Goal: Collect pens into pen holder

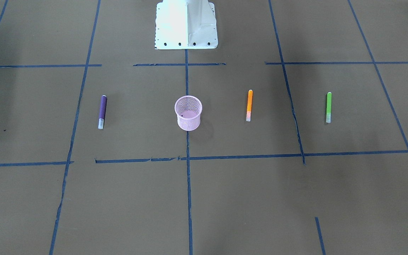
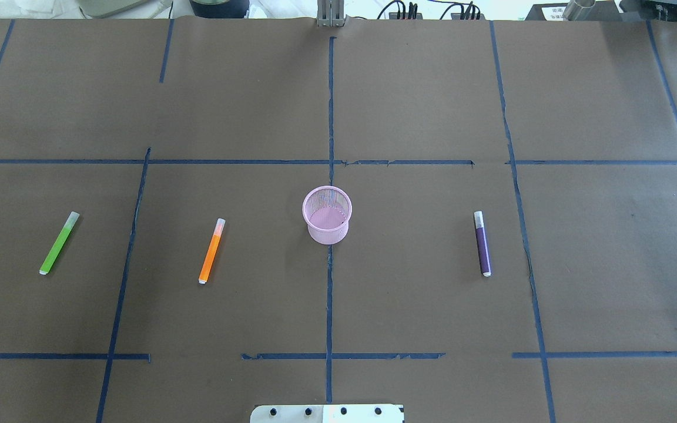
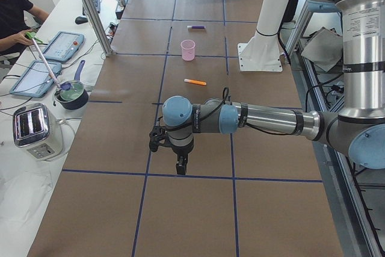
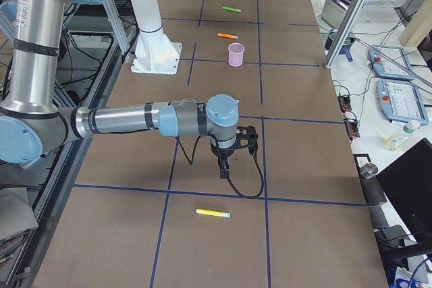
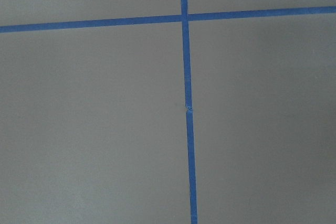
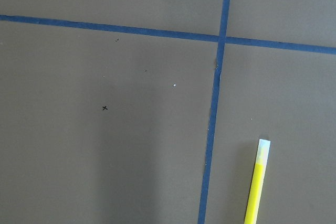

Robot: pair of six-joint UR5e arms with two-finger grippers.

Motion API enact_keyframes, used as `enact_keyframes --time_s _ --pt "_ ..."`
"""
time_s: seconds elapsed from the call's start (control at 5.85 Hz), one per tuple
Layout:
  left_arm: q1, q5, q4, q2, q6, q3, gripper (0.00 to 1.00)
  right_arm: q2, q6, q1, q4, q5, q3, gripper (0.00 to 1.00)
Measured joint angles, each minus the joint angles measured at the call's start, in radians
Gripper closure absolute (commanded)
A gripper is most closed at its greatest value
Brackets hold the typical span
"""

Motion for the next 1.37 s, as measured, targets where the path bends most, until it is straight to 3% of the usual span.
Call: enact_keyframes --time_s 0.85,1.37 --pt "0.007 -0.034 -0.049 0.001 0.001 -0.012 0.0 -0.001 0.007 -0.057 0.04 -0.001 -0.009 0.0" --pt "0.192 -0.075 -0.079 -0.03 -0.076 -0.014 0.0 0.001 0.013 -0.09 0.043 -0.007 -0.048 0.0"
